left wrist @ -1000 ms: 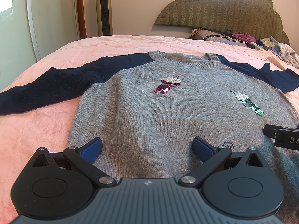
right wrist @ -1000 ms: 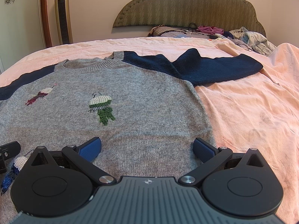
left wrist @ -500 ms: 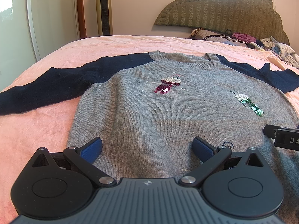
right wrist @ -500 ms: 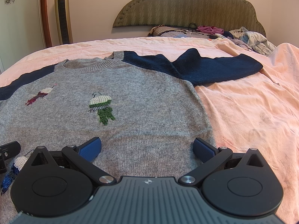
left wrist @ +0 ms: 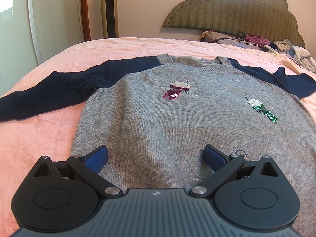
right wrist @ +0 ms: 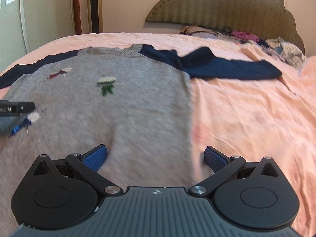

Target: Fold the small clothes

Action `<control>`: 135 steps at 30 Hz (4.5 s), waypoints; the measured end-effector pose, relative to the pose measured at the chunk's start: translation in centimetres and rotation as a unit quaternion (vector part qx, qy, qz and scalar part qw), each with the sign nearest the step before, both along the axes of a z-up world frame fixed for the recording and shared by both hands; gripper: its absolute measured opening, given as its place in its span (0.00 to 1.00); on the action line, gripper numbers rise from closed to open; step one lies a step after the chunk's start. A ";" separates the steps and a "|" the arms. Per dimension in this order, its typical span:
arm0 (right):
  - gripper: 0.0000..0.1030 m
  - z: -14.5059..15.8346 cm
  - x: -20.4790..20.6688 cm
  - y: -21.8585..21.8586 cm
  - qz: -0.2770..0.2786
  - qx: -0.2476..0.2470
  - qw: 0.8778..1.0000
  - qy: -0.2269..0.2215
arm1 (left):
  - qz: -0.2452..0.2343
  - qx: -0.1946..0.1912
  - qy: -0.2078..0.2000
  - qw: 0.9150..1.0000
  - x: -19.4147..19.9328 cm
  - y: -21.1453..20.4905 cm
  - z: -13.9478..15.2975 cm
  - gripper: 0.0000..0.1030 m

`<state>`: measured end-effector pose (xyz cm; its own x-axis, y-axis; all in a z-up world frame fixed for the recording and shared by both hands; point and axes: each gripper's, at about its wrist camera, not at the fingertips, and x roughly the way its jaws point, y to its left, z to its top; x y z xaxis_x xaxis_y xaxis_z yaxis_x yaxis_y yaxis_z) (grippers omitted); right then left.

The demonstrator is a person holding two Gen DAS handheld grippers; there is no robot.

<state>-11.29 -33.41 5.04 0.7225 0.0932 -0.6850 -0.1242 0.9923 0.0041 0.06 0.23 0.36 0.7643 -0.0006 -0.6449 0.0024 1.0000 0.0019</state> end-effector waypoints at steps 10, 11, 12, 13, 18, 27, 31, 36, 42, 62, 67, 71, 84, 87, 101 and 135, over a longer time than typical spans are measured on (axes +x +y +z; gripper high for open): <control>1.00 5.2 7.4 -12.7 -0.063 0.208 0.976 -0.027 | 0.001 0.002 0.000 1.000 -0.1 -0.2 -0.3 1.00; 1.00 4.8 9.6 -15.0 -0.098 0.246 0.964 -0.029 | 0.001 0.002 0.000 1.000 -0.1 -0.3 -0.3 1.00; 1.00 4.2 11.5 -17.2 -0.133 0.279 0.951 -0.027 | 0.001 0.002 0.000 1.000 -0.1 -0.3 -0.3 1.00; 1.00 3.5 13.9 -19.6 -0.178 0.306 0.935 -0.024 | 0.000 0.001 0.000 1.000 -0.1 -0.2 -0.3 1.00; 0.94 0.6 21.2 -26.6 -0.297 0.336 0.893 -0.046 | 0.001 0.002 0.000 1.000 -0.1 -0.3 -0.3 1.00; 0.46 -3.1 26.0 -27.0 -0.306 0.310 0.897 -0.068 | 0.001 0.002 0.000 1.000 -0.2 -0.3 -0.3 1.00; 0.14 -1.5 25.6 -26.2 -0.289 0.303 0.903 -0.091 | 0.000 -0.001 -0.001 1.000 -0.1 -0.3 -0.3 1.00; 0.14 4.4 23.1 -19.2 -0.172 0.303 0.927 -0.139 | 0.000 -0.006 -0.002 1.000 0.0 -0.3 -0.3 1.00; 0.14 7.9 22.7 -3.0 0.054 0.332 0.936 -0.107 | 0.000 -0.006 -0.002 1.000 0.0 -0.2 -0.3 1.00; 0.91 -2.3 14.7 -2.5 -0.019 0.402 0.913 -0.062 | -0.015 -0.054 0.039 0.998 0.0 0.4 1.5 1.00; 0.94 -2.4 15.1 -2.5 -0.012 0.416 0.908 -0.058 | -0.060 -0.282 0.045 0.956 3.6 2.4 6.1 1.00; 0.95 -2.4 15.1 -2.5 -0.008 0.419 0.906 -0.057 | -0.058 -0.333 0.092 0.936 10.2 2.0 4.9 1.00; 1.00 -2.5 15.4 -2.0 0.001 0.413 0.909 -0.060 | 0.013 -0.212 0.095 0.973 13.6 -0.6 2.0 0.05; 1.00 -2.6 15.3 -2.0 0.001 0.417 0.907 -0.062 | 0.024 -0.187 0.026 0.982 11.9 0.4 4.3 0.05; 0.99 2.7 14.5 -1.3 0.048 0.368 0.922 -0.108 | 0.034 -0.118 -0.024 0.992 7.5 3.4 0.5 0.08; 0.60 2.2 27.6 0.5 0.025 0.244 0.969 -0.013 | 0.002 -0.159 -0.042 0.986 7.4 3.5 0.5 0.78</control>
<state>16.27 -32.88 7.20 0.7260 0.4358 -0.5319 -0.1778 0.8662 0.4671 7.51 3.76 0.88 0.8150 -0.1894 -0.5476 0.0116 0.9502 -0.3113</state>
